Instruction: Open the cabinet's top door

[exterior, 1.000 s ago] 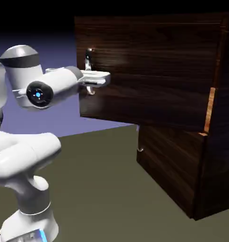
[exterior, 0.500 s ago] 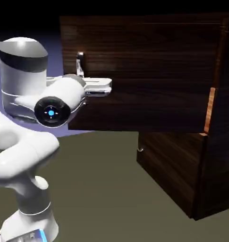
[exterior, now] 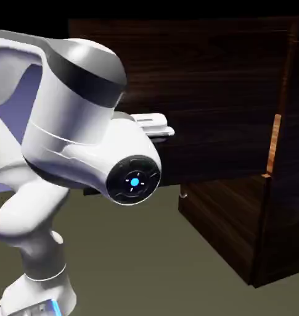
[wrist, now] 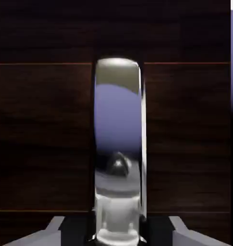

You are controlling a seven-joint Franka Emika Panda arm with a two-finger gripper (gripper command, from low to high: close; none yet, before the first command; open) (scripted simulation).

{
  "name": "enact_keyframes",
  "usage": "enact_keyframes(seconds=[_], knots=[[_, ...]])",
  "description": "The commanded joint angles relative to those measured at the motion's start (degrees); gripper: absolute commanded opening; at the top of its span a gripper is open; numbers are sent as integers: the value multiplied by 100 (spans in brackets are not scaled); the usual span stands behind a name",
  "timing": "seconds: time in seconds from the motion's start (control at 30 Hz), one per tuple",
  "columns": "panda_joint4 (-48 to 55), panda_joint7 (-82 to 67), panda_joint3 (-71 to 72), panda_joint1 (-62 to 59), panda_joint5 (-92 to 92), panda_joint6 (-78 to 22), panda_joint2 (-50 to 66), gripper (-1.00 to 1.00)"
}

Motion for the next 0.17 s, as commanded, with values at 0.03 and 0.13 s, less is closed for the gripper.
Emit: enact_keyframes(seconds=[0.03, 0.13], knots=[[393, -287, -247, 215, -133, -332, 416, -100], [758, -580, -465, 391, -250, -643, 809, 100]])
